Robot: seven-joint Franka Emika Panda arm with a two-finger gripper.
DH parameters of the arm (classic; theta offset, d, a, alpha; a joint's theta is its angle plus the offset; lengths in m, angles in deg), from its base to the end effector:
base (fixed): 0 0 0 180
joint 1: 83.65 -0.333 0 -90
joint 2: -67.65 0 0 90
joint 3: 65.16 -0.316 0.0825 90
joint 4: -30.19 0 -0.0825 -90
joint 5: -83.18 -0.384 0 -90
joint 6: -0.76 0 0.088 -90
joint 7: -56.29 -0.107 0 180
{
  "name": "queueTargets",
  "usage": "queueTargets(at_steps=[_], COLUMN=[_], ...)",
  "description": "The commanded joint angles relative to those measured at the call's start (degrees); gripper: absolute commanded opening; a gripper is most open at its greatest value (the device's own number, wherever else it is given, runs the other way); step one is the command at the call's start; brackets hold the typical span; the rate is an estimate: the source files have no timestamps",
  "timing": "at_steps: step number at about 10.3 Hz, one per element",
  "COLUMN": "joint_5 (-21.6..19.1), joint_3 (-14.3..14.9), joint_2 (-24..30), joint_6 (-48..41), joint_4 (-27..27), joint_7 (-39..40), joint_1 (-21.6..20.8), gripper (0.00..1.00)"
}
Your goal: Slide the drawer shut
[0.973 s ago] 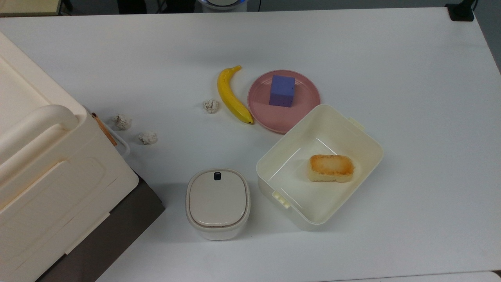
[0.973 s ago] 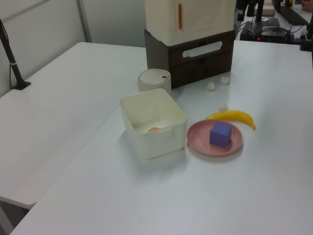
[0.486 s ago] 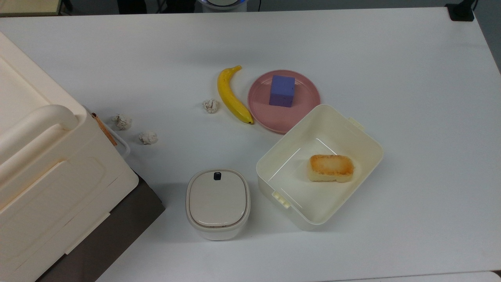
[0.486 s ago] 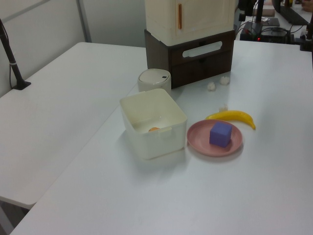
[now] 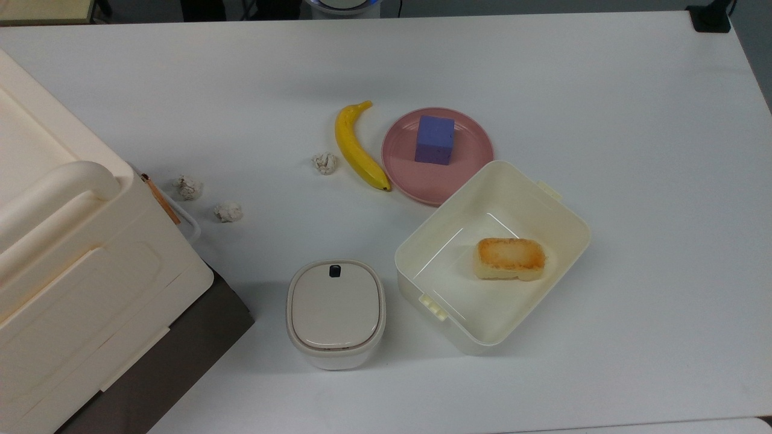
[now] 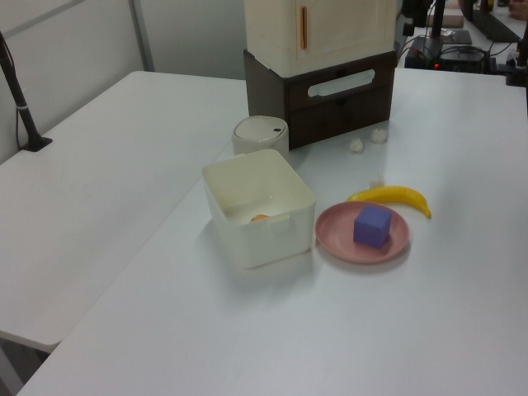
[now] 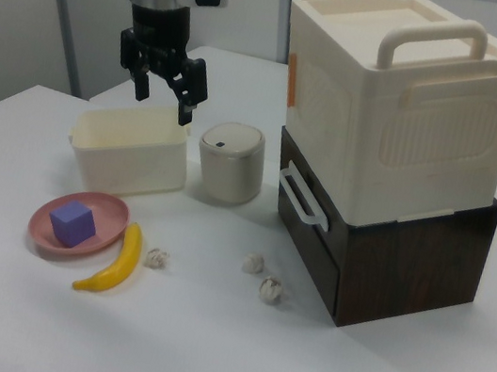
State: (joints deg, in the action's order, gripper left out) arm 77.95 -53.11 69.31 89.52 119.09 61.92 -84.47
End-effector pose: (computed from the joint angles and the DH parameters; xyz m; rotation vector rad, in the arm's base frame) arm 0.5350 -0.0980 0.6477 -3.0452 0.1441 -0.0608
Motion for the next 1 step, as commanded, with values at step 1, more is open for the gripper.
queueTargets(at_steps=[1], joint_5=[0.3], joint_3=[0.9], joint_2=[0.0], joint_6=[1.4], joint_4=[0.5], joint_7=[1.2], joint_1=[-1.1], gripper=[1.0])
